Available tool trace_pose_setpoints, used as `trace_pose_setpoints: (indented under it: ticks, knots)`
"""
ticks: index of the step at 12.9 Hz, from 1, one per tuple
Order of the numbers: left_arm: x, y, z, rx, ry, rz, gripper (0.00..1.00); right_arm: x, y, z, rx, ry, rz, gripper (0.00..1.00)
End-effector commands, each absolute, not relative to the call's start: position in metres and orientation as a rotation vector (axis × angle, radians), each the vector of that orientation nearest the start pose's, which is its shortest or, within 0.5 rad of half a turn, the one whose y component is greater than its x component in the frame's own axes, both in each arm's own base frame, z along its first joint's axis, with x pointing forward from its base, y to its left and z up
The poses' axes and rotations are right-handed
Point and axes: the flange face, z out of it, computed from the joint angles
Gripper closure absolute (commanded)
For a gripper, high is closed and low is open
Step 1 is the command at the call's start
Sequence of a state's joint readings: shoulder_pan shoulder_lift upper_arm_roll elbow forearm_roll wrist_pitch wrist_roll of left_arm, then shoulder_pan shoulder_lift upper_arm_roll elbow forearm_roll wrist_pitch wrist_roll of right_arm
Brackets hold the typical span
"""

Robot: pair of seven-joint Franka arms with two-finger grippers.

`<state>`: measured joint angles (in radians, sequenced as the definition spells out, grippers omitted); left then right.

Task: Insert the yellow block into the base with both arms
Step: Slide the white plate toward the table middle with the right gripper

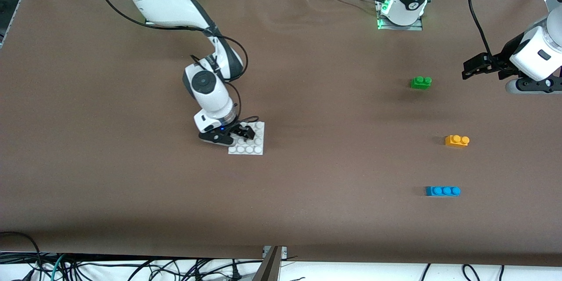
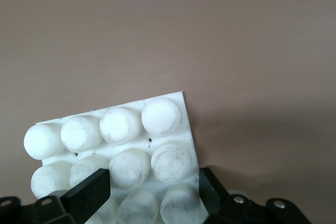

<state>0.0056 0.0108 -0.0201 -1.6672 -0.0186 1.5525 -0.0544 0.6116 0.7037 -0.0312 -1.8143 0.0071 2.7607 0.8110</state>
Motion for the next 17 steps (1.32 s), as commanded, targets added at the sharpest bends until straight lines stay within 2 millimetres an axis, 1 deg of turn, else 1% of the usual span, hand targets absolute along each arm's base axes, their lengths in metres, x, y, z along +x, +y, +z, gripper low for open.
trace_pose_setpoints:
  ticks: [1,2,3,5,7,8,9,11,12,13,15,17]
  knots:
    - [0.552,-0.009,0.577,-3.178,-0.070,0.210,0.00,0.542,0.409,0.150,-2.986,0.290,-0.287,0.22]
    - [0.552,-0.009,0.577,-3.178,-0.070,0.210,0.00,0.537,0.420,0.148,-2.996,0.270,-0.306,0.22]
    - [0.552,-0.009,0.577,-3.178,-0.070,0.210,0.00,0.526,0.440,0.145,-2.995,0.271,-0.318,0.22]
    - [0.552,-0.009,0.577,-3.178,-0.070,0.210,0.00,0.513,0.475,0.143,-2.972,0.302,-0.337,0.22]
    - [0.552,-0.010,0.577,-3.180,-0.073,0.210,0.00,0.506,0.504,0.148,-2.959,0.337,-0.327,0.22]
    - [0.552,-0.010,0.577,-3.180,-0.073,0.210,0.00,0.505,0.519,0.157,-2.956,0.356,-0.320,0.22]
    - [0.552,-0.010,0.577,-3.179,-0.068,0.212,0.00,0.503,0.532,0.161,-2.953,0.372,-0.314,0.22]
    - [0.552,-0.010,0.577,-3.184,-0.070,0.213,0.00,0.489,0.557,0.158,-2.931,0.404,-0.313,0.22]
    - [0.552,-0.010,0.577,-3.186,-0.071,0.213,0.00,0.484,0.570,0.160,-2.915,0.407,-0.319,0.22]
    - [0.552,-0.006,0.577,-3.192,-0.085,0.216,0.00,0.478,0.581,0.158,-2.909,0.407,-0.317,0.22]
    - [0.553,-0.004,0.576,-3.193,-0.091,0.218,0.00,0.466,0.598,0.158,-2.892,0.408,-0.321,0.22]
    - [0.553,-0.004,0.576,-3.193,-0.091,0.218,0.00,0.456,0.607,0.159,-2.893,0.380,-0.322,0.22]
